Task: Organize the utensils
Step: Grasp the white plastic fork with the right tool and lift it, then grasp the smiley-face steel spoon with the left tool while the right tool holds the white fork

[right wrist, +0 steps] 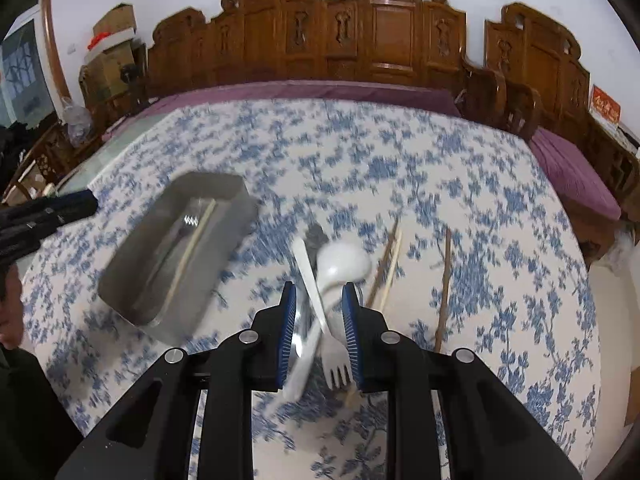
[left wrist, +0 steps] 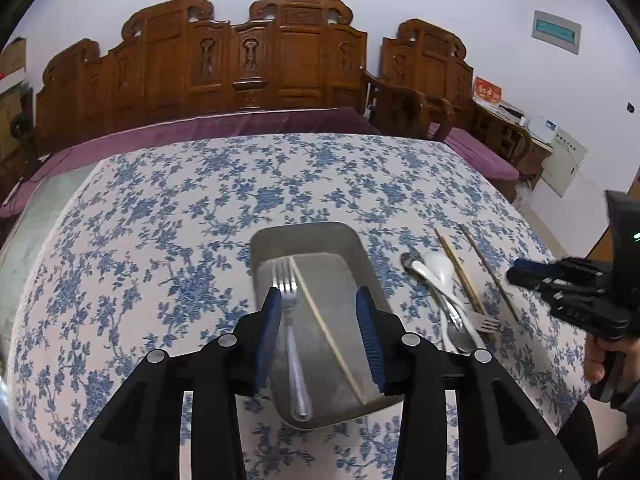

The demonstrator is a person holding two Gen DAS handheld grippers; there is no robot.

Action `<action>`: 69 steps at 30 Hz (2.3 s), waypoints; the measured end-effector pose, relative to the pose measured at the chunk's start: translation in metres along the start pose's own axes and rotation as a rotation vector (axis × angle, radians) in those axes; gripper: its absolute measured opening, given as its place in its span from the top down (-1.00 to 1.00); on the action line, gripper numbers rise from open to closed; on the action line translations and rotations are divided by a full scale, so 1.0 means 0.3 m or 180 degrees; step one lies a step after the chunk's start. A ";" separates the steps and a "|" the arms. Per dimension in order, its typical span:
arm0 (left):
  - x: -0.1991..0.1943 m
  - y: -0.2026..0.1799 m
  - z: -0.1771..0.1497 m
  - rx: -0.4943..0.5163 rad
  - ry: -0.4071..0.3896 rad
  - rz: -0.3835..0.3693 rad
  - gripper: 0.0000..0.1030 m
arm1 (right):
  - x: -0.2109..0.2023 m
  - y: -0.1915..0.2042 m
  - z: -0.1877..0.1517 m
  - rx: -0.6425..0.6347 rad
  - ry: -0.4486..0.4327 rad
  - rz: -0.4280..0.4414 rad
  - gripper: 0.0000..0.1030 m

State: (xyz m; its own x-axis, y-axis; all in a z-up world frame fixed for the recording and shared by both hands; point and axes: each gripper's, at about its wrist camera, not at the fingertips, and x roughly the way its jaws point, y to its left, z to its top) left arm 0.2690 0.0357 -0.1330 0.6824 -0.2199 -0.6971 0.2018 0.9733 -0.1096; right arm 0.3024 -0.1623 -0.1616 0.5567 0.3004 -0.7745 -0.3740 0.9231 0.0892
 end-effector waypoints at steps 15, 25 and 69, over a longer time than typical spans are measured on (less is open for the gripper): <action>0.038 -0.026 -0.029 -0.0049 0.0015 0.0116 -0.44 | 0.261 0.003 -0.040 -0.0148 0.0586 0.0068 0.52; 0.053 -0.079 -0.044 0.0077 0.0060 0.0078 -0.44 | 0.295 -0.027 -0.029 0.0008 0.0676 0.0207 0.71; 0.311 -0.472 -0.044 0.0198 0.0661 -0.0134 0.16 | -0.189 -0.182 -0.244 0.0277 -0.0003 0.0344 0.86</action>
State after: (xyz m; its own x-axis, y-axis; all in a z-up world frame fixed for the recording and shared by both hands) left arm 0.2950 -0.1219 -0.1918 0.5143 -0.2359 -0.8245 0.2745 0.9561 -0.1023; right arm 0.2370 -0.2474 -0.1686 0.5173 0.3995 -0.7569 -0.3660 0.9027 0.2263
